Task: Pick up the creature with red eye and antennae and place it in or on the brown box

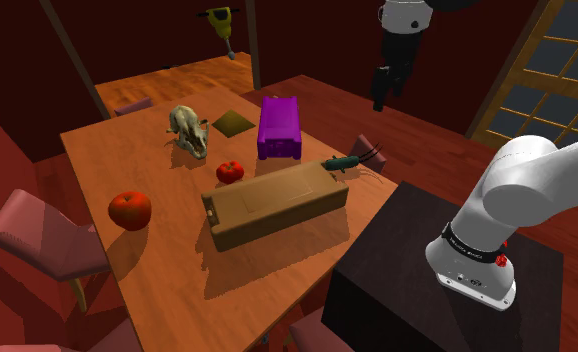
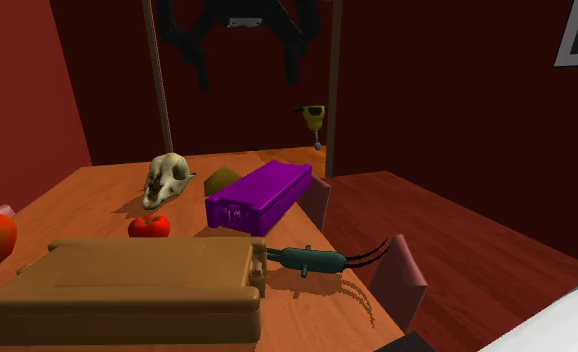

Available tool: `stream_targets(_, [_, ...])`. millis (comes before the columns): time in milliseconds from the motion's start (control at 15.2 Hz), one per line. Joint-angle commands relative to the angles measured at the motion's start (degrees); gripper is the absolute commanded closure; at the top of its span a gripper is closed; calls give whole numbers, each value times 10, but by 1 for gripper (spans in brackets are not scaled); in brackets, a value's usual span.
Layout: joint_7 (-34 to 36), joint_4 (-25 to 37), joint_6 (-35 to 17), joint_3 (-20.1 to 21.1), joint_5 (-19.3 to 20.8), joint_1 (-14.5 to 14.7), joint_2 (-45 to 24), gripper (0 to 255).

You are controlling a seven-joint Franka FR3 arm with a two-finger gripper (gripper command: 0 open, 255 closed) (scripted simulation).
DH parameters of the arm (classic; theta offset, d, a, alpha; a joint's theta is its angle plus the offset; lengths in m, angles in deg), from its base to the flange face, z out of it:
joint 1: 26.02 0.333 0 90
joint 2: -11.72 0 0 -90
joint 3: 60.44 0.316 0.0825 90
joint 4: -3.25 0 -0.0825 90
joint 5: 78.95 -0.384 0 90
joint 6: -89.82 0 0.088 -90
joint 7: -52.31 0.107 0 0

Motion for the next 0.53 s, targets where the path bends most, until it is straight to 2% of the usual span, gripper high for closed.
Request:
stream_targets(0, [0,0,0,0,0,0,0,0])
stream_targets(462, [29,-84,-156,-18,6,-30,-57,0])
